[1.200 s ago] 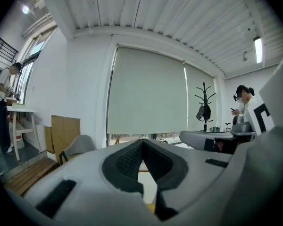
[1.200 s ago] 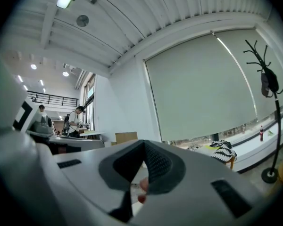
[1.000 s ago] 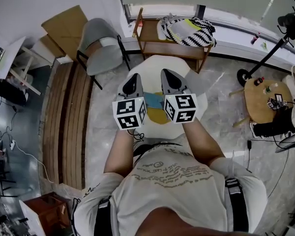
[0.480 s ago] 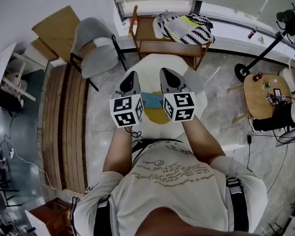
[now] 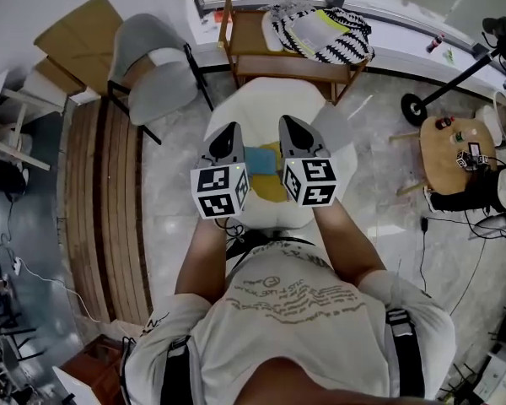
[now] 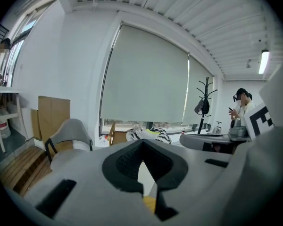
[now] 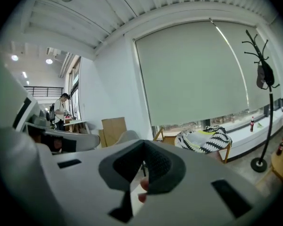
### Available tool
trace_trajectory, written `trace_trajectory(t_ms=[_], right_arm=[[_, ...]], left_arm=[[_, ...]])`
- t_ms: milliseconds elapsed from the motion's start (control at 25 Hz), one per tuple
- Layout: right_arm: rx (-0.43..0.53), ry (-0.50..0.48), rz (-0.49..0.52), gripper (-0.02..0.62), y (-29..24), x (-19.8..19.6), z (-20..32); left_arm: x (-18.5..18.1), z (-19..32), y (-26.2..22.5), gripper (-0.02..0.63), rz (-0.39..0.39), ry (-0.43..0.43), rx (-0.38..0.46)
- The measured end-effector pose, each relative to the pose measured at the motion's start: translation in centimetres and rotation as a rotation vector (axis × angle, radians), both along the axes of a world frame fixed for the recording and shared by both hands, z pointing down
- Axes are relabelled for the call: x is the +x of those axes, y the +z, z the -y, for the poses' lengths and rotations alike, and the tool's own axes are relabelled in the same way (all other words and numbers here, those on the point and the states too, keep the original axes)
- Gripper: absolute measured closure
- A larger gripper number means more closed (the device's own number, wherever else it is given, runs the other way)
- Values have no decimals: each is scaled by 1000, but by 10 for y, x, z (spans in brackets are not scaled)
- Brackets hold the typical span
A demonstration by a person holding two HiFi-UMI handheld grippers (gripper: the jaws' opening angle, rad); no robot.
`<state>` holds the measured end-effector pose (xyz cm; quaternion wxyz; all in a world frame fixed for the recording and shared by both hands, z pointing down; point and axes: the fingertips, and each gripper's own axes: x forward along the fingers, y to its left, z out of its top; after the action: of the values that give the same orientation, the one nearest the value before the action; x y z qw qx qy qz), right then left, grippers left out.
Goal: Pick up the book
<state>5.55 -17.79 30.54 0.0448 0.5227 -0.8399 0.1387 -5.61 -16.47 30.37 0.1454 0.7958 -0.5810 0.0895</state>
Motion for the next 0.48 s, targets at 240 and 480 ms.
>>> trace_trajectory(t_ms=[240, 480], right_arm=[[-112, -6, -25, 571, 52, -20, 4], [-243, -14, -84, 571, 127, -28, -4]], left_arm=[[-19, -3, 57, 589, -37, -6, -127], [-35, -19, 136, 589, -95, -15, -281]])
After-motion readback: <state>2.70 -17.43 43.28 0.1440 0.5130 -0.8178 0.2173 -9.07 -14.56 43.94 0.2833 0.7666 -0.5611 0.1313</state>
